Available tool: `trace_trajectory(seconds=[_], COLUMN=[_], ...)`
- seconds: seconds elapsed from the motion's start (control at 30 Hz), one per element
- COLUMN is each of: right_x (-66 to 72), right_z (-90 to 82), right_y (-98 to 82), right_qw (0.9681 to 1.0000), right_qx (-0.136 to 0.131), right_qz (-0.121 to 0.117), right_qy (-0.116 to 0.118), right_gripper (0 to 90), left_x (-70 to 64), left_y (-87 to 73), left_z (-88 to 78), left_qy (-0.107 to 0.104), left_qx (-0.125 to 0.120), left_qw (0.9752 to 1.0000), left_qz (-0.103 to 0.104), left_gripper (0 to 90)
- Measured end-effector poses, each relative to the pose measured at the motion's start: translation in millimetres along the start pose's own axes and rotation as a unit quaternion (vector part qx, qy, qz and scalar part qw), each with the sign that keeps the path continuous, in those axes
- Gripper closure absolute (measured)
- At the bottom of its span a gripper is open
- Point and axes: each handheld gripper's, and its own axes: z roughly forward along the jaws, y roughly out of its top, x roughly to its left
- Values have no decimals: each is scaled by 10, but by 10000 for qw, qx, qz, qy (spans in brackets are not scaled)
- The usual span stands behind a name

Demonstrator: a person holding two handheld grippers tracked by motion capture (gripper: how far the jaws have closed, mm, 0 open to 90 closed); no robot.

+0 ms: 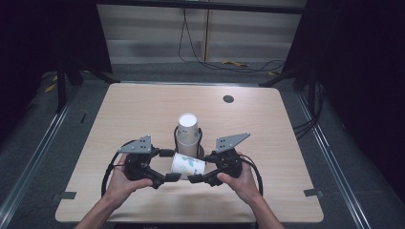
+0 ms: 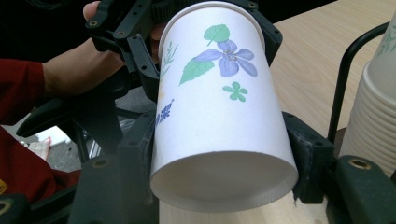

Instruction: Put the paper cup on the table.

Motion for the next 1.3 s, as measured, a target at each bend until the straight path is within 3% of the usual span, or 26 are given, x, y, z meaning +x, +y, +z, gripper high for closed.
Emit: trace_trajectory(seconds=[0.1, 0.37, 0.87, 1.13, 1.3], right_x=[8, 1, -3, -12, -19], right_z=[3, 18, 55, 66, 67], right_y=[8, -3, -22, -30, -36], right_qw=[10000, 10000, 10000, 9999, 9998], right_qx=[-32, -52, 24, 98, 119], right_qz=[-56, -24, -48, -29, -37], right_qy=[26, -3, 58, 126, 148], right_gripper=[374, 374, 373, 366, 362], left_x=[2, 0, -2, -30, -39], left_y=[-9, -4, -17, -6, -1], left_z=[26, 50, 71, 59, 63], left_qy=[-137, -224, -285, -253, -264], left_qx=[-11, -109, 48, 131, 143], left_qw=[9999, 9997, 9996, 9995, 9995], left_qz=[-39, -46, -24, 124, 74], left_gripper=[156, 219, 221, 242, 248])
